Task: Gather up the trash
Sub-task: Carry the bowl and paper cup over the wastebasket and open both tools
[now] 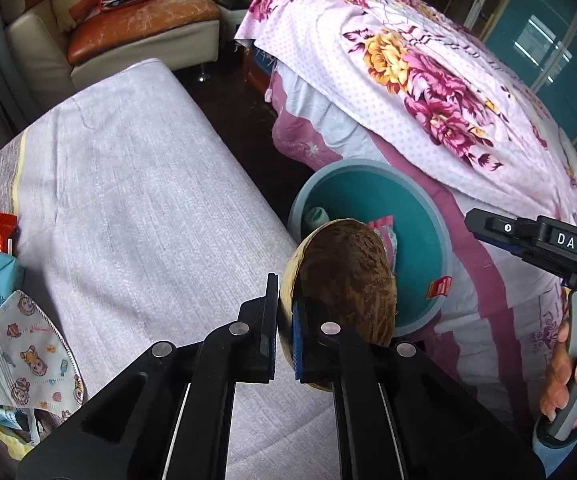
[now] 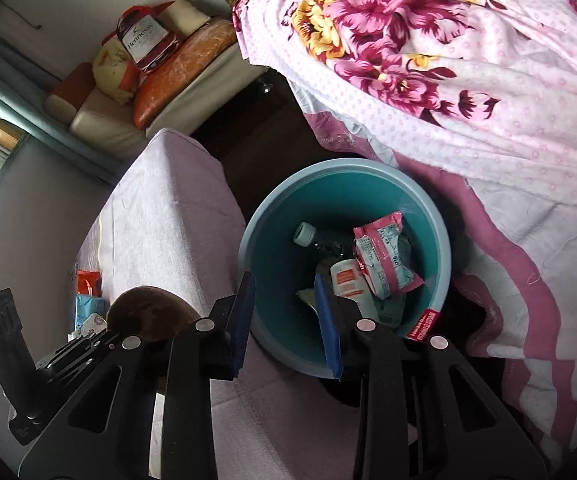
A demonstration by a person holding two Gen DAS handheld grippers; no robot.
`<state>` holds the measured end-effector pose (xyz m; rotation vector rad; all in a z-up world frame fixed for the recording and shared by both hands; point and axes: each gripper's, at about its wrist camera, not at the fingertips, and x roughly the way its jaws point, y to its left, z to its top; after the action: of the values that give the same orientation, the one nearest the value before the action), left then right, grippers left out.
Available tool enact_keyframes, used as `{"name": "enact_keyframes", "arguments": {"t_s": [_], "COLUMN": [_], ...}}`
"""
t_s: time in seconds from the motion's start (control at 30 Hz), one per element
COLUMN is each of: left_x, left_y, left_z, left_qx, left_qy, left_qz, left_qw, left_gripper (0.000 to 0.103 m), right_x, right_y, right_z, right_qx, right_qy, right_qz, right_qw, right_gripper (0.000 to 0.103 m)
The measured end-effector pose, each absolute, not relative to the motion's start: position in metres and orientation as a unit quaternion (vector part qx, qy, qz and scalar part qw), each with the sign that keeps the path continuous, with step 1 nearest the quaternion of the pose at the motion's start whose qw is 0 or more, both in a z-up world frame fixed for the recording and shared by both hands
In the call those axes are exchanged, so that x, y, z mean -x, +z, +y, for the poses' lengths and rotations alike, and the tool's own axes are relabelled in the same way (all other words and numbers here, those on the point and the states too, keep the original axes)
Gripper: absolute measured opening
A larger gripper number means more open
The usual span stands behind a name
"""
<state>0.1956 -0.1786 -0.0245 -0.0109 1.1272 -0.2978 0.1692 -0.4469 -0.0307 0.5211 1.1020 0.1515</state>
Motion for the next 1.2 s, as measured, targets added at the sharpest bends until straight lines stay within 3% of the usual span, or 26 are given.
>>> {"name": "enact_keyframes", "arguments": {"t_s": [0.2, 0.27, 0.37, 0.43, 0.47, 0.5, 0.57, 0.7, 1.0, 1.2], "left_x": [-0.206, -0.211, -0.215, -0.216, -0.215, -0.214, -0.212, -0.207, -0.191, -0.177], "left_y": [-0.031, -0.037, -0.043, -0.044, -0.044, -0.043, -0.04, -0.032, -0.029, -0.028], "left_z": [-0.204, -0.212, -0.219, -0.22, -0.221, -0.221, -0.218, -0.206, -0.17, -0.148], "left_qx": [-0.012, -0.015, -0.009, -0.004, -0.003, -0.003, -0.004, 0.006, 0.044, 0.062], "left_qy": [-0.155, -0.16, -0.17, -0.172, -0.174, -0.175, -0.168, -0.164, -0.15, -0.142], "left_qz": [0.539, 0.544, 0.551, 0.552, 0.55, 0.548, 0.54, 0.529, 0.531, 0.531], "left_qw": [0.828, 0.824, 0.817, 0.816, 0.817, 0.818, 0.825, 0.832, 0.833, 0.833], "left_gripper": [0.006, 0.007, 0.012, 0.02, 0.029, 0.045, 0.067, 0.077, 0.087, 0.087], "right_x": [-0.171, -0.171, -0.168, -0.167, -0.166, -0.166, -0.167, -0.168, -0.164, -0.158], "right_y": [-0.037, -0.038, -0.041, -0.042, -0.043, -0.044, -0.045, -0.044, -0.035, -0.03], "right_z": [-0.459, -0.461, -0.465, -0.466, -0.468, -0.468, -0.468, -0.463, -0.437, -0.419], "right_qx": [-0.247, -0.25, -0.254, -0.253, -0.252, -0.251, -0.252, -0.248, -0.207, -0.19], "right_qy": [0.063, 0.06, 0.054, 0.049, 0.049, 0.048, 0.048, 0.044, 0.042, 0.039], "right_qz": [0.522, 0.522, 0.524, 0.526, 0.527, 0.53, 0.534, 0.535, 0.536, 0.542], "right_qw": [0.814, 0.813, 0.811, 0.81, 0.81, 0.809, 0.806, 0.807, 0.817, 0.817], "right_gripper": [0.038, 0.055, 0.059, 0.065, 0.065, 0.065, 0.066, 0.072, 0.077, 0.077]}}
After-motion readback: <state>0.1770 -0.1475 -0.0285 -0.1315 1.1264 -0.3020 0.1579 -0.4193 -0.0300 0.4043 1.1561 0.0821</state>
